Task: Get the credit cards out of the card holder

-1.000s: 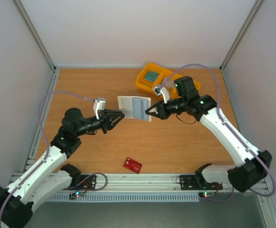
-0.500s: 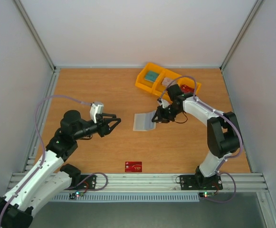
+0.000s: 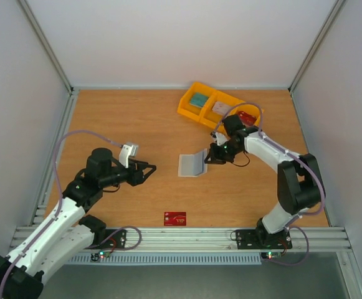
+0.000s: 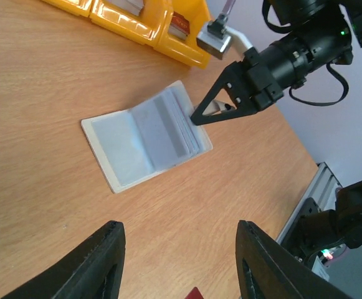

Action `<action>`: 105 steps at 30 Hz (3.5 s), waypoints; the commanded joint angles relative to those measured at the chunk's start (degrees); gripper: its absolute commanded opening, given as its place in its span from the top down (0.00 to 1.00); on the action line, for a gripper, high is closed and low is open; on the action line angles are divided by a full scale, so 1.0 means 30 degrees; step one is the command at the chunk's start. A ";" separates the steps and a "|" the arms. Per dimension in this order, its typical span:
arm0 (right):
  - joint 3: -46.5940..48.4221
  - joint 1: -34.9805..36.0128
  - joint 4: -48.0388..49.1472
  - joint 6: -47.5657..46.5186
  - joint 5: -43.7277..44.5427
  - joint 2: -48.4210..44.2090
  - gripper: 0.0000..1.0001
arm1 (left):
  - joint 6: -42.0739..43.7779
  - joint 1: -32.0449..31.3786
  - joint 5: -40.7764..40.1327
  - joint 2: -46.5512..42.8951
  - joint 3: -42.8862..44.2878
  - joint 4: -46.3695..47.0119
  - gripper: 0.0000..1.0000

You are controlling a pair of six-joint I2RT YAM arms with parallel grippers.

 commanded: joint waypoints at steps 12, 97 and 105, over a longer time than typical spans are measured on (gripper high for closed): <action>-0.2088 0.1154 0.7168 0.0233 -1.0813 -0.7258 0.99 | -0.3078 0.0118 0.0946 0.0826 -0.2832 0.5429 0.15; -0.4088 0.5472 1.6624 0.1562 -0.6172 -0.4454 0.40 | 0.6016 -0.2899 -0.5246 0.2183 0.4508 -0.2965 1.00; -0.3622 0.5787 1.6019 0.1036 -0.8500 -0.4858 0.49 | 0.0381 -0.1810 -0.0025 0.1923 0.2541 0.2430 1.00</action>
